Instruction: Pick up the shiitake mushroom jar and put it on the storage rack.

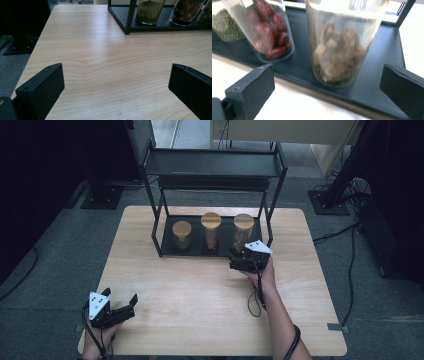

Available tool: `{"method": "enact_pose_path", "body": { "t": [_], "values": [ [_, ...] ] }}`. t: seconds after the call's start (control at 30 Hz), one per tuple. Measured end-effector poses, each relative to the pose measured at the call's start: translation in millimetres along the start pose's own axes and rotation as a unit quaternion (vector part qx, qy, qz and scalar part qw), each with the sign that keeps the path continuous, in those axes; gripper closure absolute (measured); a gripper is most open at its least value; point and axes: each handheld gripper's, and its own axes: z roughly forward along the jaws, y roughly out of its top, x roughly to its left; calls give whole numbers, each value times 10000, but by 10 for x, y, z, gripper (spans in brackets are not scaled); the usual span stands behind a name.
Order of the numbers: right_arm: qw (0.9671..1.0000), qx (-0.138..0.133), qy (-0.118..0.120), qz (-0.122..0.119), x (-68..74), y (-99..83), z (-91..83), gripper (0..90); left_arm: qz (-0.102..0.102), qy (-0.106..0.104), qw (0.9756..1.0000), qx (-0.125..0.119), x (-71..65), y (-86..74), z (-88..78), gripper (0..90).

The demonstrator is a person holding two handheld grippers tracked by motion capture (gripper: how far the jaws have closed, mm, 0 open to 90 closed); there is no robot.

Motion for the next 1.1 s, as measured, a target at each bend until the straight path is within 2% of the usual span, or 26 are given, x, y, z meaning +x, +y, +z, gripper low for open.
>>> {"method": "enact_pose_path", "body": {
  "t": [0.3, 0.43, 1.1],
  "values": [
    [10000, 52, 11, 69, -12, -190, -16, 0, 34, -5, 10000, 15, -2, 1, 0, 5],
    [9998, -25, -4, 172, -28, -217, -52, 0, 51, -3, 10000, 23, -4, 1, 1, 5],
    [9996, -39, 13, 262, -138, -364, -313, 0, 79, 17, 10000, 12, -12, 0, 3, 5]
  ]
}}
